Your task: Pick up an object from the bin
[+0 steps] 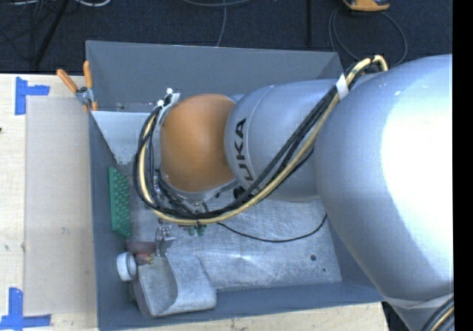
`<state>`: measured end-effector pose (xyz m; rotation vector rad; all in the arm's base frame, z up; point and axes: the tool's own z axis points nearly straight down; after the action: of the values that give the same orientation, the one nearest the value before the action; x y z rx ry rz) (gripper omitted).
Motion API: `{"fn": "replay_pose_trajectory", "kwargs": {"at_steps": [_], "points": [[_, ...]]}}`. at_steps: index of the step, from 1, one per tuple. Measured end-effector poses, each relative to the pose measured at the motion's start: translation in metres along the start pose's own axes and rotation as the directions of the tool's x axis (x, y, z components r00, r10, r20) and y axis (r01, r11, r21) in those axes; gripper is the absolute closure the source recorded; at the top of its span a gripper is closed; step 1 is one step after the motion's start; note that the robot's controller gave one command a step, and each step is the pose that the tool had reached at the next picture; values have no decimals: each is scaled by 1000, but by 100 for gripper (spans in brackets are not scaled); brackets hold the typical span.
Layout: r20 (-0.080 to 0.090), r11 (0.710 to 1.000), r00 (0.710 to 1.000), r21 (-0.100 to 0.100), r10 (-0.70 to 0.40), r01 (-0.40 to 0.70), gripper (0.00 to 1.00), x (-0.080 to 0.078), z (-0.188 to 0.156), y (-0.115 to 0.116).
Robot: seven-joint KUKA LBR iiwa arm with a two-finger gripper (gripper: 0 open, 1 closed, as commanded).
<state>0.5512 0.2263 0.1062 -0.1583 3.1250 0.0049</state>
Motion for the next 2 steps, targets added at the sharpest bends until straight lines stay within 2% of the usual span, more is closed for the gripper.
{"fn": "replay_pose_trajectory", "kwargs": {"at_steps": [1,2], "points": [[-10,999,999,2,-41,41,0,39,6,24],[-14,999,999,3,-34,34,100,38,6,22]]}}
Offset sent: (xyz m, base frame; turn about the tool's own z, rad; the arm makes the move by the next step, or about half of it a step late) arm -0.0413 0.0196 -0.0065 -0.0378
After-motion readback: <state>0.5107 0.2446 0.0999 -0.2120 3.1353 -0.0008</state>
